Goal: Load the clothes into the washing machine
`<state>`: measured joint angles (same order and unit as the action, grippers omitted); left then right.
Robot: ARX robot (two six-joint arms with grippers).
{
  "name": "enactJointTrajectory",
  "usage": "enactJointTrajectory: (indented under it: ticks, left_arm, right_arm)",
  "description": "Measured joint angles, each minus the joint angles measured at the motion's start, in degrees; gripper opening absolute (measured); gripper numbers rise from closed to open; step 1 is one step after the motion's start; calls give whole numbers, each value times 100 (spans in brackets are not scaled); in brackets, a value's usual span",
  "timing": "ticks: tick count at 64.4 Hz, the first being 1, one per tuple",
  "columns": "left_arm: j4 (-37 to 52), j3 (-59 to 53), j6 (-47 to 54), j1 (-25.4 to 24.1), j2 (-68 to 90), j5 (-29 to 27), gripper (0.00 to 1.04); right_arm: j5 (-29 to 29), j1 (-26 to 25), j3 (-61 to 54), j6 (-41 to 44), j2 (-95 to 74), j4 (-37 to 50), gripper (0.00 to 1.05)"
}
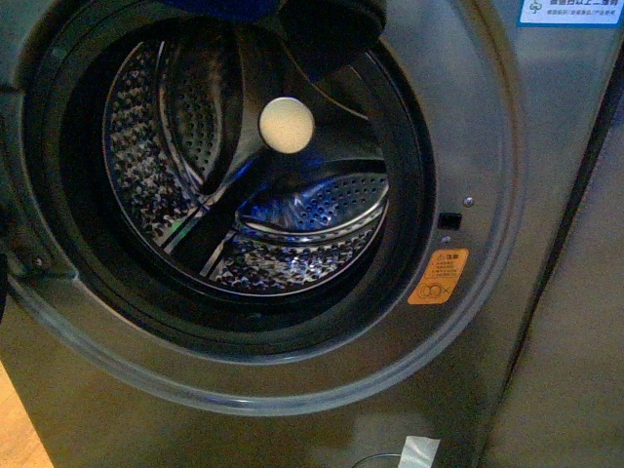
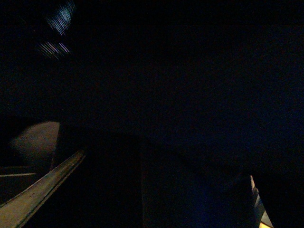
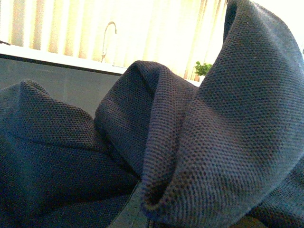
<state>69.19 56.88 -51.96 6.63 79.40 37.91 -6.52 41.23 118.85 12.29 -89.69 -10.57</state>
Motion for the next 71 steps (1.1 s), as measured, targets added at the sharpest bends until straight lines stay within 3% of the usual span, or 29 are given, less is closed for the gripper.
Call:
enactJointTrajectory:
  ticks: [5,11,34,52,71]
  left_arm:
    - [-693,90,553,442,42,-289,98]
    - [-726,24,1019,721,0,-181,98]
    - [981,-459,817,813,-466,326,98]
    - [1073,-544,813,791,-518,295,98]
    - [289,-302,876,498,-782,-953,98]
  right_arm:
    - [-24,13,-13,2,0,0,14]
    - [9,0,-13,2,2,0,14]
    - [-26,4,-13,0,35,2,14]
    - [-17,4,-13,0,35,2,14]
    - [-20,4,-13,-2,35,2,14]
